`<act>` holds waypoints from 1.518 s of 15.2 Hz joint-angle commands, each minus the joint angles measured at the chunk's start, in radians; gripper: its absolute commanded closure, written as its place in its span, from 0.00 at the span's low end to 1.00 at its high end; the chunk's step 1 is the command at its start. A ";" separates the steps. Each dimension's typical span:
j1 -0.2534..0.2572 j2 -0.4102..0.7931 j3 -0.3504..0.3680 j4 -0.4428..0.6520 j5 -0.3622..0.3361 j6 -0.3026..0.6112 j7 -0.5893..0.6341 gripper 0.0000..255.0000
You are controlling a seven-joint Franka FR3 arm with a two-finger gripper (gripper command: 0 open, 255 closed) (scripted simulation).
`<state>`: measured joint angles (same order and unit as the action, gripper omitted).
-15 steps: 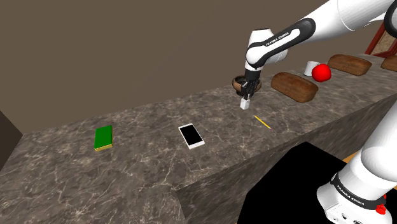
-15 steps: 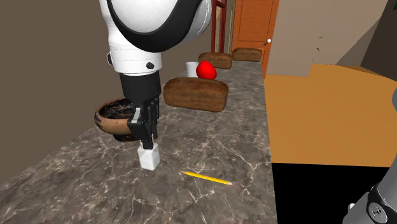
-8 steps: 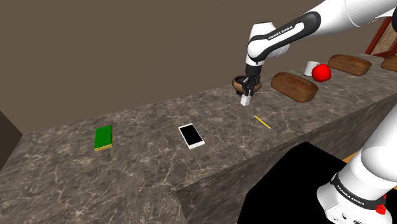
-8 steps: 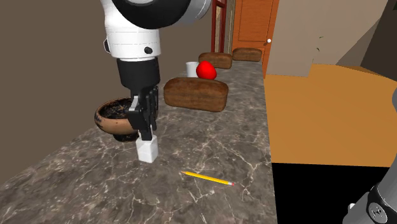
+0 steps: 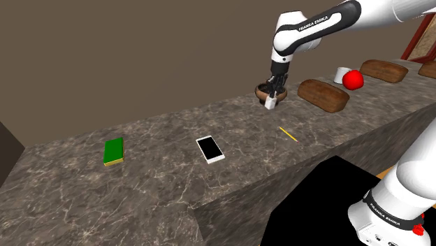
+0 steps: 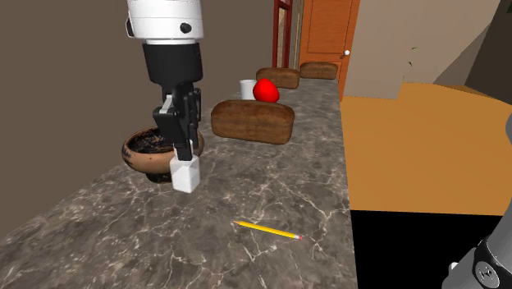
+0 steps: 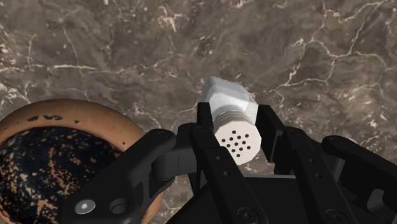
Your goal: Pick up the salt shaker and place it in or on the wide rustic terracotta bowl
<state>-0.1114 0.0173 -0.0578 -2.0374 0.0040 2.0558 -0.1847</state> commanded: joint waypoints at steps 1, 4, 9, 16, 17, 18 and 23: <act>-0.001 -0.009 -0.001 0.017 -0.001 -0.027 -0.002 1.00; -0.001 -0.020 -0.001 0.046 -0.001 -0.066 -0.001 1.00; -0.001 -0.034 -0.001 0.097 -0.002 -0.132 0.000 1.00; 0.000 -0.045 0.000 0.179 -0.003 -0.224 0.001 1.00; 0.000 -0.046 0.000 0.191 -0.003 -0.238 0.001 1.00; 0.000 -0.046 0.000 0.204 -0.003 -0.251 0.001 1.00; -0.034 0.078 -0.032 0.395 0.007 -0.318 -0.066 1.00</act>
<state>-0.1386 0.0671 -0.0843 -1.6881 0.0088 1.7554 -0.2375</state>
